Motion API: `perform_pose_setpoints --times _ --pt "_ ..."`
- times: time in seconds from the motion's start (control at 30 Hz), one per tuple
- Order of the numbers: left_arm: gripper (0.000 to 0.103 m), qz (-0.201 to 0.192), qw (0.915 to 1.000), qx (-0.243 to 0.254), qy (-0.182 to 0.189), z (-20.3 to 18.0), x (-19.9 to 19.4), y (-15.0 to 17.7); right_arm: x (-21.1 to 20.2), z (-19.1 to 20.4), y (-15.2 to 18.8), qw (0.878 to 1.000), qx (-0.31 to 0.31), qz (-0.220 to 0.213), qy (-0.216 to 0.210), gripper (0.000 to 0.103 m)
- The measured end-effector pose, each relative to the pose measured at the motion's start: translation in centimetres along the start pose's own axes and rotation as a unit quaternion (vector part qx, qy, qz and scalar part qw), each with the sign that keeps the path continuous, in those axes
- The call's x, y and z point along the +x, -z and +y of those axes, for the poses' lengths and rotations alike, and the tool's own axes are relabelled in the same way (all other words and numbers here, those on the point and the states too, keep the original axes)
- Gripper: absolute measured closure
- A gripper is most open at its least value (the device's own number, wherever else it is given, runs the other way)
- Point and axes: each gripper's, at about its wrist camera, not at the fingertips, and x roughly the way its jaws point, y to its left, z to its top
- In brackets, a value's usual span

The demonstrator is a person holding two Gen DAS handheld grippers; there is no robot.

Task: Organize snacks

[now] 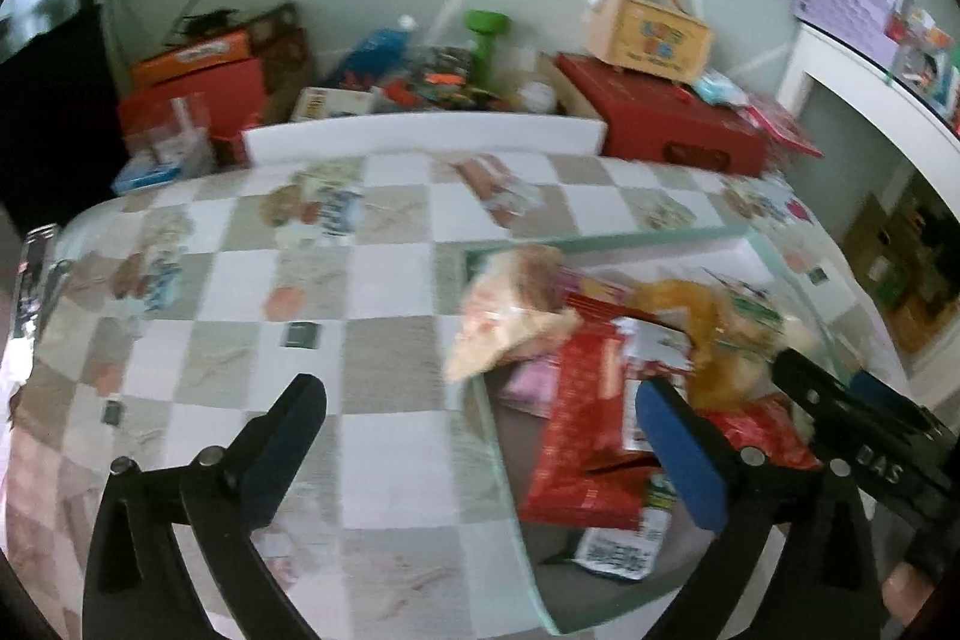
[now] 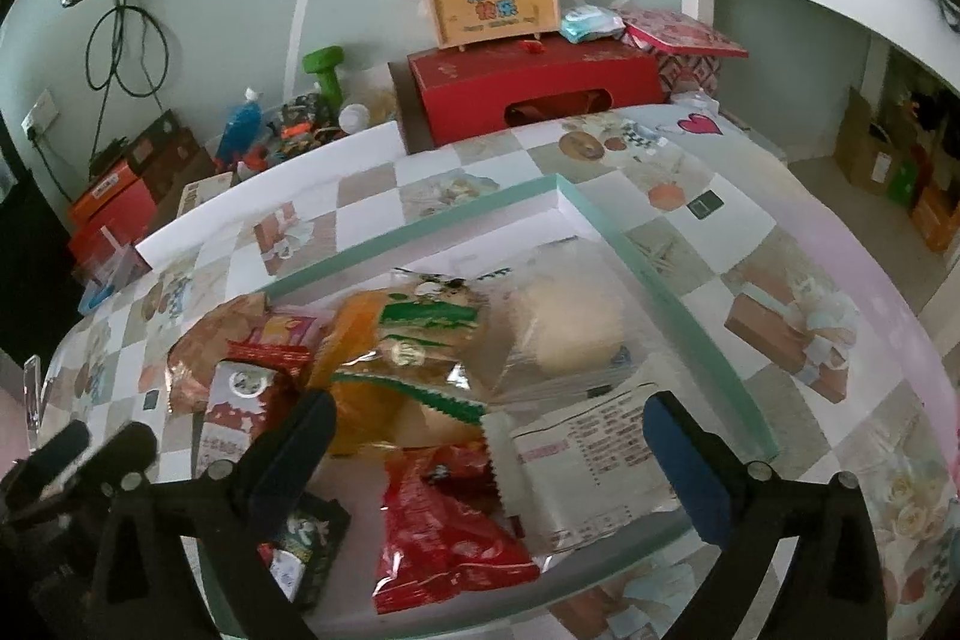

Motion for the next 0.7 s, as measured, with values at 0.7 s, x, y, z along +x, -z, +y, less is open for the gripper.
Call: perform_pose_setpoints --times 0.7 --pt "0.0 0.061 0.9893 -0.03 -0.129 5.2 -1.7 6.9 -4.8 4.0 3.9 0.998 -0.063 0.0 0.0 0.0"
